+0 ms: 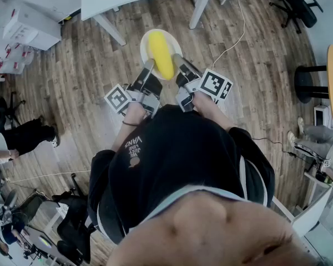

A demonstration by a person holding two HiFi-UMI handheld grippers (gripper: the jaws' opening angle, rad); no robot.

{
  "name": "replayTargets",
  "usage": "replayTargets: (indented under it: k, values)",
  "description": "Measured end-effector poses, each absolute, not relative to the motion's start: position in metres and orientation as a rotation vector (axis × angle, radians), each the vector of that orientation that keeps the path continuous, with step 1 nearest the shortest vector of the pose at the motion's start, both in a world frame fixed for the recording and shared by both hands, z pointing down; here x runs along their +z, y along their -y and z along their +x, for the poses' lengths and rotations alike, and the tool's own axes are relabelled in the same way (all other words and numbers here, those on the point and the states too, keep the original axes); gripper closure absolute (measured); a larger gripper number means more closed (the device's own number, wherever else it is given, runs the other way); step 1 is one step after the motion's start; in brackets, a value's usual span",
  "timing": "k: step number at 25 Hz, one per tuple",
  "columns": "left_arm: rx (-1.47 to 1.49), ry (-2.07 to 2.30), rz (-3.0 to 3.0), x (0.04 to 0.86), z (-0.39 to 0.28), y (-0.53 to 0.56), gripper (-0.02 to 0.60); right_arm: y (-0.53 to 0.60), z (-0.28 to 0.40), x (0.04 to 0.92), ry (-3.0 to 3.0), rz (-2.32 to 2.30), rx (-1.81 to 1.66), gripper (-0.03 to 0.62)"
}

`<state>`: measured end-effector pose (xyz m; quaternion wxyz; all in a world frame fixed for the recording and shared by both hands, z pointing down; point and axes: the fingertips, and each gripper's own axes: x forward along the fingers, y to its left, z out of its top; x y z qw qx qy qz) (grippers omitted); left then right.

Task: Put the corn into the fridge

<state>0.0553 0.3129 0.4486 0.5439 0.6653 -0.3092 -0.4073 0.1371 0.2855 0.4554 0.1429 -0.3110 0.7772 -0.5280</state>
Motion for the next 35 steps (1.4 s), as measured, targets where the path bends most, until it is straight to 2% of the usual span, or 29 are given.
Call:
replayTargets:
  k: [35]
  values:
    - [-0.92,0.636,1.573,0.456,-0.008,-0.318,0.505,-0.297,0.076,0.453,-2.201,-0.915,-1.481,0.568]
